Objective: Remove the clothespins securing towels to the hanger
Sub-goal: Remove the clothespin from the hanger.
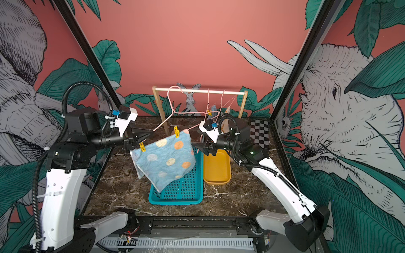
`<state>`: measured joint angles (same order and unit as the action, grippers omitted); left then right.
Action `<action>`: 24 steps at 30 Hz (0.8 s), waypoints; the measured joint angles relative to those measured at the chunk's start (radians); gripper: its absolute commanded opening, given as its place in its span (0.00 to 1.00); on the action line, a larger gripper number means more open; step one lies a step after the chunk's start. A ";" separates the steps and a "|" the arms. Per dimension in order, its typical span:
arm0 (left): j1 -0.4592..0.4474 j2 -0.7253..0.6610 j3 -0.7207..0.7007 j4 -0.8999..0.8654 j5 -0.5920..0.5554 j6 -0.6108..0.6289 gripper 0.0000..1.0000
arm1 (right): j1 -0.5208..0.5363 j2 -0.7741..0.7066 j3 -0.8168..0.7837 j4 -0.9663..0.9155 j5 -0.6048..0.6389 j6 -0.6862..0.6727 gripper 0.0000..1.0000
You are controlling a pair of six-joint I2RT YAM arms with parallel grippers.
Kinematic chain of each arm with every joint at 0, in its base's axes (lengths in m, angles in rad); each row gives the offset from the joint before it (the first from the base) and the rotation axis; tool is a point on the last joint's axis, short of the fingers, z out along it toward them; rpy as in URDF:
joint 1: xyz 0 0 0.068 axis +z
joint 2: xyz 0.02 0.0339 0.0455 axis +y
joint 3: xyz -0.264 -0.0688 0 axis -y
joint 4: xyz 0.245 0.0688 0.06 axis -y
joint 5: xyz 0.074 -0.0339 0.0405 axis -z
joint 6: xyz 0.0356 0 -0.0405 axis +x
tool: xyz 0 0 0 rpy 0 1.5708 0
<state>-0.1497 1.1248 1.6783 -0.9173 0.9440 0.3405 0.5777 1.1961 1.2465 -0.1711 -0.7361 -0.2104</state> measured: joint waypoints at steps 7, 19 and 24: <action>0.000 0.022 -0.001 0.048 0.042 0.002 0.00 | 0.002 0.002 0.003 -0.014 -0.010 -0.020 0.66; 0.000 0.063 -0.035 0.100 0.107 0.016 0.00 | 0.002 0.088 0.156 -0.127 -0.039 -0.131 0.66; -0.002 0.072 -0.043 0.118 0.149 0.014 0.00 | 0.002 0.143 0.229 -0.180 -0.068 -0.176 0.66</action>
<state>-0.1513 1.1969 1.6348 -0.7994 1.0927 0.3546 0.5797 1.3388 1.4754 -0.3508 -0.8043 -0.3862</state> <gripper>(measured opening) 0.057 0.663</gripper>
